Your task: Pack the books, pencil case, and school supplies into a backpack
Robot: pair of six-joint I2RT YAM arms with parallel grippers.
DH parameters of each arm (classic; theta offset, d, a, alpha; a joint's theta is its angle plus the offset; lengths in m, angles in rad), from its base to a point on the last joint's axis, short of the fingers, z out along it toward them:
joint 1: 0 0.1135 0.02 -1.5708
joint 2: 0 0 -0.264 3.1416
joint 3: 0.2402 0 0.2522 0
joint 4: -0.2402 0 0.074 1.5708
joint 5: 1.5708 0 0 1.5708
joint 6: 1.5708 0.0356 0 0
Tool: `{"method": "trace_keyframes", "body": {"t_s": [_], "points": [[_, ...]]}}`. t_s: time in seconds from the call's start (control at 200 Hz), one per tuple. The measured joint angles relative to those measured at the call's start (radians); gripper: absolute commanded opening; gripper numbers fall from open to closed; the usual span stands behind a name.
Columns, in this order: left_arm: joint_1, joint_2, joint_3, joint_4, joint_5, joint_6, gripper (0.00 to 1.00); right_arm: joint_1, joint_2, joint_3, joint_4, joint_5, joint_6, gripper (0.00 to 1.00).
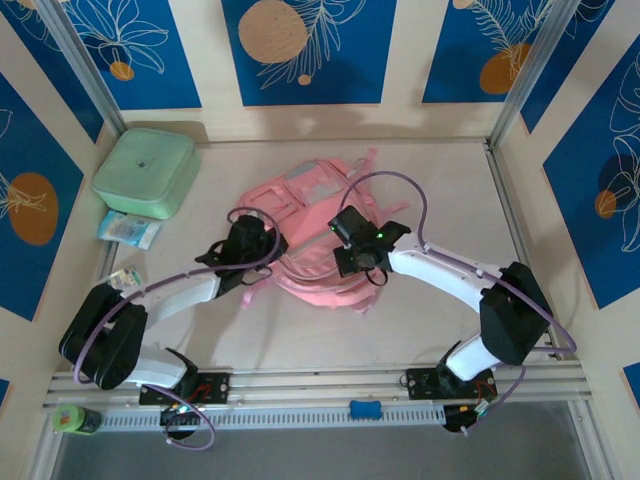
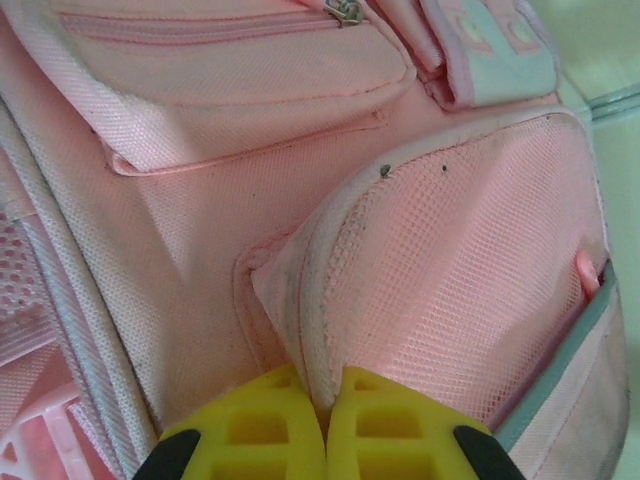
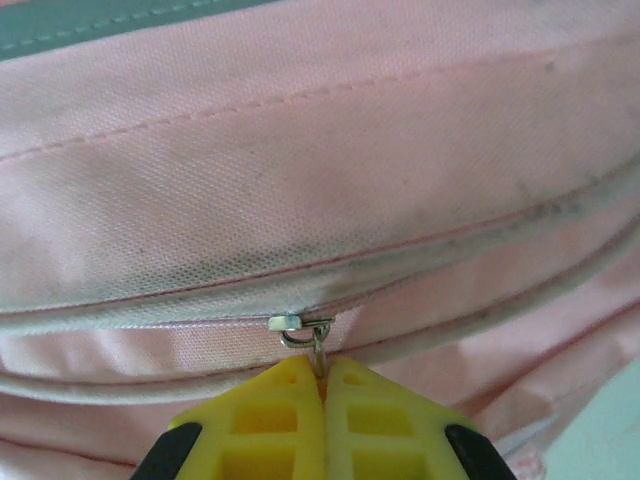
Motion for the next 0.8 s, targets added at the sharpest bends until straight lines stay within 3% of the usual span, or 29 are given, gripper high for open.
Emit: {"method": "trace_keyframes", "body": {"t_s": [0.135,0.285,0.37,0.48,0.59,0.8], "points": [[0.119,0.030,0.016,-0.025,0.132,0.133,0.00,0.034,0.084,0.050,0.029,-0.043,-0.036,0.00],[0.164,0.028,0.033,-0.064,0.164,0.204,0.38,0.064,0.146,0.090,0.029,-0.032,-0.051,0.02],[0.162,-0.016,0.019,-0.082,0.154,0.168,0.47,0.060,0.148,0.089,0.029,-0.033,-0.050,0.12],[0.117,-0.133,-0.036,-0.100,0.099,0.080,0.54,0.055,0.146,0.073,0.050,-0.040,-0.055,0.21],[0.008,-0.224,-0.102,-0.085,0.014,-0.048,0.56,0.050,0.147,0.056,0.069,-0.053,-0.053,0.24],[-0.149,-0.198,-0.125,-0.085,-0.143,-0.262,0.59,0.042,0.147,0.043,0.090,-0.055,-0.057,0.15]]}}
